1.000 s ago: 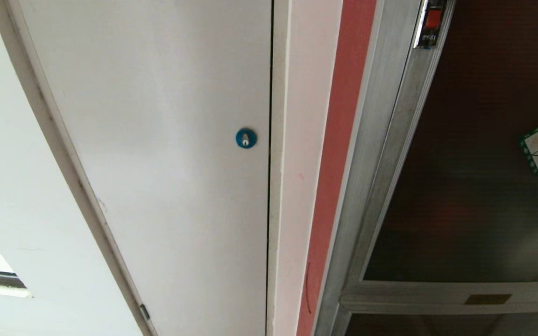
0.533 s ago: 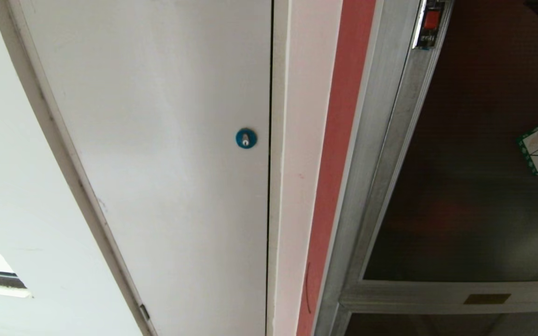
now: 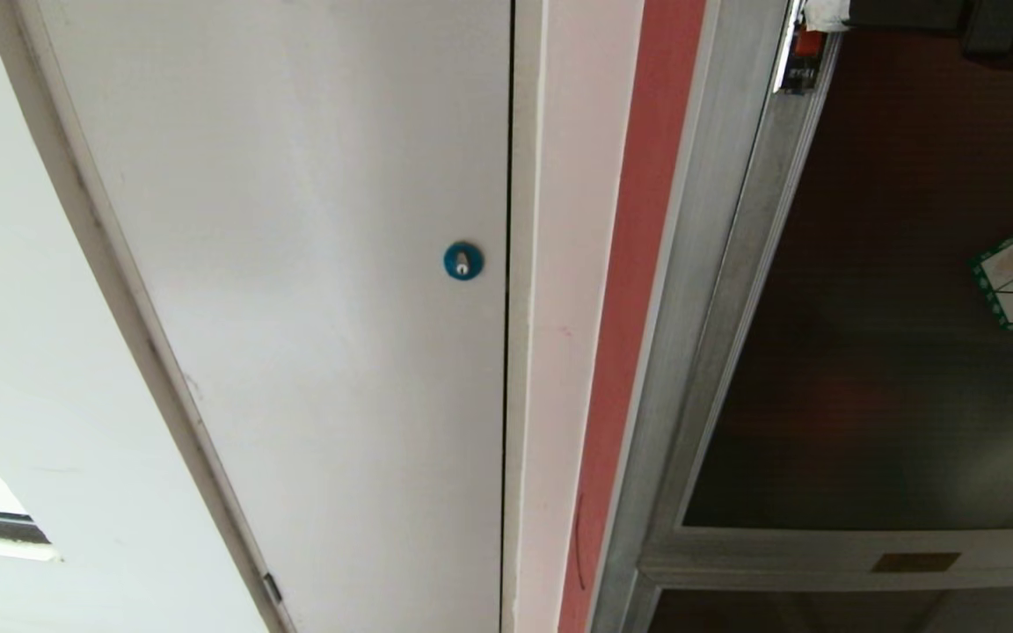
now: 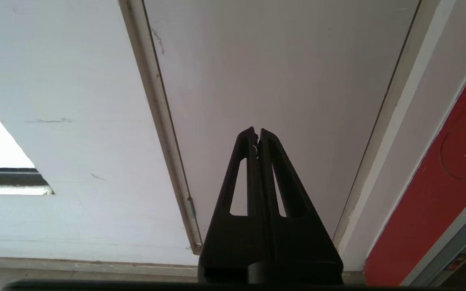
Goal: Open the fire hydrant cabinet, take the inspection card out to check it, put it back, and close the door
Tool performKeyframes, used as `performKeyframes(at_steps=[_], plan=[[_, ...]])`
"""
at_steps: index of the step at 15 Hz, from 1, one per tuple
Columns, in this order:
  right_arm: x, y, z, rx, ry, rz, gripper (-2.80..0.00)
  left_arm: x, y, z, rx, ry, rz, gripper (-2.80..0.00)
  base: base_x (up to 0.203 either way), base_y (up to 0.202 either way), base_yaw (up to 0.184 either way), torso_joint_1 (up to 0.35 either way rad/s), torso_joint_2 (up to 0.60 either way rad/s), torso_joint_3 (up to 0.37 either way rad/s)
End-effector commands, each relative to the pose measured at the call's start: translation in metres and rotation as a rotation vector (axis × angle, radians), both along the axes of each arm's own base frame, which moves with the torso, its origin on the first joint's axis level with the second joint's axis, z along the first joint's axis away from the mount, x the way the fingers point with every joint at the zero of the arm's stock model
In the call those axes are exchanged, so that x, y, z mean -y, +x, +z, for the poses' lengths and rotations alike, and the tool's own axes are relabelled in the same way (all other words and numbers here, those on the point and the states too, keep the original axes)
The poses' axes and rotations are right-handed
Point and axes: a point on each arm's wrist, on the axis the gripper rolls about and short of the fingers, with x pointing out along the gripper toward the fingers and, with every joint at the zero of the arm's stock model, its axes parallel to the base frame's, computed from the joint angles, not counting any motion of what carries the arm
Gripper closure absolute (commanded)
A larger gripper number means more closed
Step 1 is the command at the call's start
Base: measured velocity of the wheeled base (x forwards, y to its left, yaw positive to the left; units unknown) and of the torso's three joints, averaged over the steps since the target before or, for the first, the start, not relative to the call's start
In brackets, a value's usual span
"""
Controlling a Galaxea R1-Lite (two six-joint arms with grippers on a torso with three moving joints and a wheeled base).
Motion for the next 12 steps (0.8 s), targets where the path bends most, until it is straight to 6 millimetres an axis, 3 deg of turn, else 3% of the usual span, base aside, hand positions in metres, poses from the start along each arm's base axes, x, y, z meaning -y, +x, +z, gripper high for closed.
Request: performKeyframes(at_steps=[1,7,12], plan=[[-0.002,0.005,-0.005,-0.02,-0.005,0.0,0.0,0.0,0.001,-0.002,-0.007,0.002,0.0,0.0,0.0,0.0,0.0,0.0,0.0,0.0],[0.003,0.016,-0.007,-0.015,0.0,-0.029,0.0,0.0,0.001,-0.002,-0.008,0.0,0.0,0.0,0.0,0.0,0.0,0.0,0.0,0.0],[0.005,0.008,-0.01,-0.022,-0.004,-0.012,0.0,0.0,0.001,-0.002,-0.006,0.002,0.0,0.0,0.0,0.0,0.0,0.0,0.0,0.0]])
